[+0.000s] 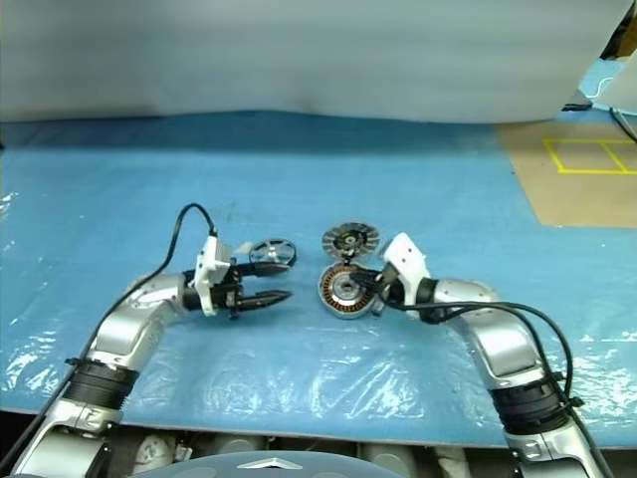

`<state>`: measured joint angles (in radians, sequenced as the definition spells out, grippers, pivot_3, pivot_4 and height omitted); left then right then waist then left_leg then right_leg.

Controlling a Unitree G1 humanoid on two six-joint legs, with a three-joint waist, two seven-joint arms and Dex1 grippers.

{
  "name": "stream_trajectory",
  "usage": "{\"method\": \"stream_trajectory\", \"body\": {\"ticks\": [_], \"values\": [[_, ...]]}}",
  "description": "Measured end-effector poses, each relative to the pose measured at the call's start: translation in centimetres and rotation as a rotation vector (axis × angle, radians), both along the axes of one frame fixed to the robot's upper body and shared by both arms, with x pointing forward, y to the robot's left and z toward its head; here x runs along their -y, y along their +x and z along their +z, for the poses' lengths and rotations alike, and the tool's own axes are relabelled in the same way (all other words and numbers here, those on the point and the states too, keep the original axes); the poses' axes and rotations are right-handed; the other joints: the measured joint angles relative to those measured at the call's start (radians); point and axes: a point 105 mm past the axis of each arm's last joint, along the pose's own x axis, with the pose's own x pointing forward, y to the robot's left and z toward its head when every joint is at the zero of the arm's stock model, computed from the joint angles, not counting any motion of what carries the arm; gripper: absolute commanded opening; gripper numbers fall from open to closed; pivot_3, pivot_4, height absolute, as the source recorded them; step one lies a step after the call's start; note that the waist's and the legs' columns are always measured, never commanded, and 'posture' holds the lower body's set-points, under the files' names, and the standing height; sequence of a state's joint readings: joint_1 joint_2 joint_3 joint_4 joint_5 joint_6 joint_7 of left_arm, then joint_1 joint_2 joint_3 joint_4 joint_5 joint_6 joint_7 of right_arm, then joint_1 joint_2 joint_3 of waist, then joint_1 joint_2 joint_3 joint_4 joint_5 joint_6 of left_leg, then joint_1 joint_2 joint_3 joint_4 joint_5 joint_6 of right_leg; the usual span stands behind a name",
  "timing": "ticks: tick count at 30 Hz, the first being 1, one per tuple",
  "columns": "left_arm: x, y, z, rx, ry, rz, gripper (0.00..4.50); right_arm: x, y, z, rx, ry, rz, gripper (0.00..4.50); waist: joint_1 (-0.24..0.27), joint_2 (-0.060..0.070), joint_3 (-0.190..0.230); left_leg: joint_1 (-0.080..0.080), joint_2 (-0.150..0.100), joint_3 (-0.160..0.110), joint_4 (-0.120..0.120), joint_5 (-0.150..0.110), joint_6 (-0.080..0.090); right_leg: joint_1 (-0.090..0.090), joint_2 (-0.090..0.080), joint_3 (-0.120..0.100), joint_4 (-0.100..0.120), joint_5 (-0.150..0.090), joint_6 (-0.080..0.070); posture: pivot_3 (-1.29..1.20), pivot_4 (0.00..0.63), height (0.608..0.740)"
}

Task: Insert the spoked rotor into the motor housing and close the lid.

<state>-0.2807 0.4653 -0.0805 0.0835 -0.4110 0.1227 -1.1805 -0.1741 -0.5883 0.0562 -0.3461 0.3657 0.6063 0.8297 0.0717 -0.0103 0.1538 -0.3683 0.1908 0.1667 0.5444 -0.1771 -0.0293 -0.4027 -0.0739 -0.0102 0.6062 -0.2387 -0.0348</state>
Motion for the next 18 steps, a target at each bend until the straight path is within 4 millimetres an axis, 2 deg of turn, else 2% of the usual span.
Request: {"method": "stream_trajectory", "body": {"ticks": [4,11,15,18], "values": [[-0.9,0.8,0.3,-0.009,0.011,0.037,2.64,0.5,-1.3,1.8,0.019,0.0,0.023,0.01,0.0,0.0,0.0,0.0,0.0,0.0,0.0,0.0,0.0,0.0,0.0,0.0,0.0,0.0,0.0,0.0,0.15,0.74],[-2.3,4.4,3.5,0.053,0.07,0.084,2.64,0.8,-1.4,1.6,0.065,-0.1,0.026,0.01,0.003,0.0,0.0,0.0,0.0,0.0,0.001,0.002,-0.003,0.0,0.0,0.0,0.001,0.0,0.0,0.0,0.15,0.74],[-1.9,5.5,4.8,0.066,0.107,0.019,2.64,0.6,-1.7,1.9,0.093,-0.116,0.06,0.01,0.004,0.0,0.0,-0.002,-0.001,0.0,0.0,0.002,-0.004,-0.002,0.0,0.0,0.0,0.0,0.0,0.0,0.15,0.74],[-1.6,6.0,5.1,0.039,0.132,-0.032,2.64,0.1,-2.4,2.9,0.122,-0.096,0.114,0.01,0.005,0.0,0.0,-0.003,-0.001,0.0,-0.001,0.002,-0.004,-0.002,0.0,0.0,0.0,0.0,0.0,0.0,0.15,0.74]]}}
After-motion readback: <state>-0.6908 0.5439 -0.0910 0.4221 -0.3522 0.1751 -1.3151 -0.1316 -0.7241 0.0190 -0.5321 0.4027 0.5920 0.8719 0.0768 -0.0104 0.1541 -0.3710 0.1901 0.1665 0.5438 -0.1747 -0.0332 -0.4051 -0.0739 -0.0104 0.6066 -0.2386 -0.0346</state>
